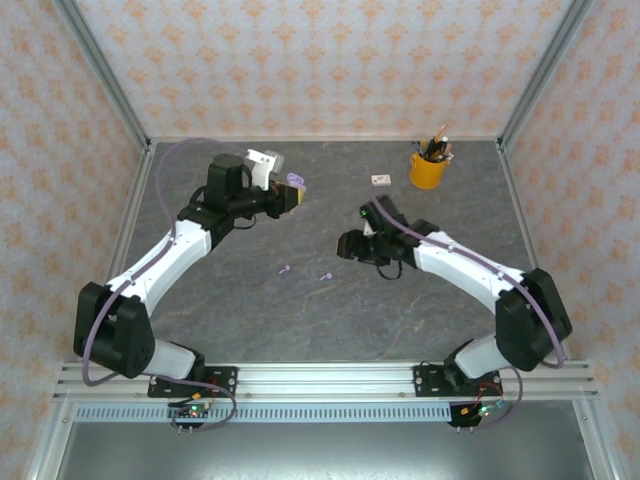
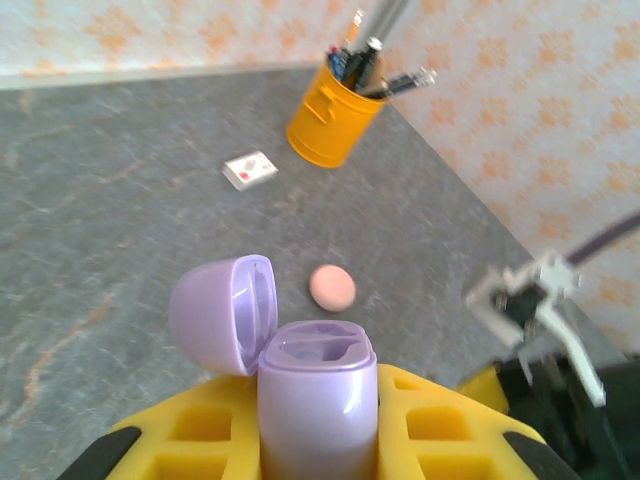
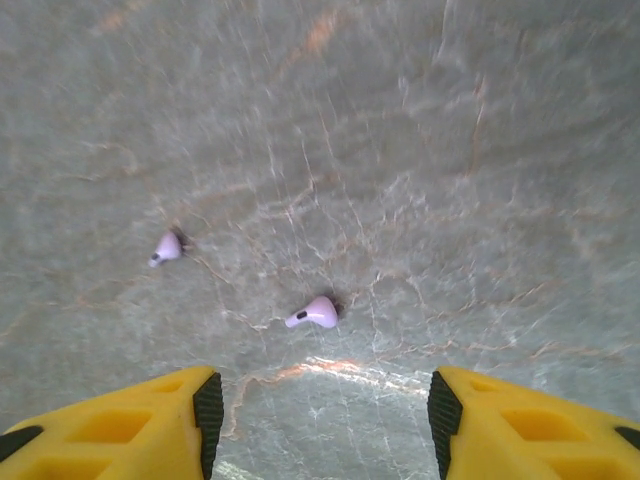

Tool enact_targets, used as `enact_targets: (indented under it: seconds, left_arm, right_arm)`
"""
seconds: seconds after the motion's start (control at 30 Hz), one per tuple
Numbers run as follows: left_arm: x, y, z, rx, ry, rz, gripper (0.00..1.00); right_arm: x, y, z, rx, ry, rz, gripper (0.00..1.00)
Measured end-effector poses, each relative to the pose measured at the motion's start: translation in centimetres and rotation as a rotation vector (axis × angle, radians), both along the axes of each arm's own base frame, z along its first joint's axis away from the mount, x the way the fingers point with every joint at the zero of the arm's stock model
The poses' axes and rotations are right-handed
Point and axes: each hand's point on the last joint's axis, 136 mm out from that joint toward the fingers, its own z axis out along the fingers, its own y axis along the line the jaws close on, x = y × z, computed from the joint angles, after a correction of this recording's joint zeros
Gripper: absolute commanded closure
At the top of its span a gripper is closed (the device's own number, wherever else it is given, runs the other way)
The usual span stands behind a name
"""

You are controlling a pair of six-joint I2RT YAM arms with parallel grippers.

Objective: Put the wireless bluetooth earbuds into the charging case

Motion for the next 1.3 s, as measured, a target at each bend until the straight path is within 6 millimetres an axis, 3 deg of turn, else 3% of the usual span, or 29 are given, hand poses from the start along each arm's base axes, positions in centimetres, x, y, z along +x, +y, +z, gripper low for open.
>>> enact_targets:
  seconds: [0.13, 0.27, 0.6, 0.9, 1.3]
  left_arm:
    - [-0.3, 1.6, -0.1, 0.001, -0.039, 0.097, 1.00]
    - [-0.7, 2.9, 0.3, -0.005, -0.077, 0.173, 1.00]
    - [-0.4, 3.7, 1.2, -0.023, -0.111, 0.229, 1.00]
    - [-0.2, 3.9, 1.1, -0.017, -0.111, 0.243, 1.00]
    - [-0.2, 3.9, 1.0, -0.012, -0.114, 0.245, 1.00]
  right_arm:
    - [-1.0, 1.2, -2.6, -0.071, 0.042, -0.026, 0.42]
    - [-0.9, 1.2, -3.8, -0.118, 0.048, -0.064, 0.42]
    - [1.1, 2.9, -2.7, -0.154, -0.011, -0.087, 0.43]
    - [0.7, 3.4, -3.5, -0.194, 0.006, -0.070, 0.43]
    - [1.7, 4.5, -3.4, -0.197, 0.001, -0.060, 0.43]
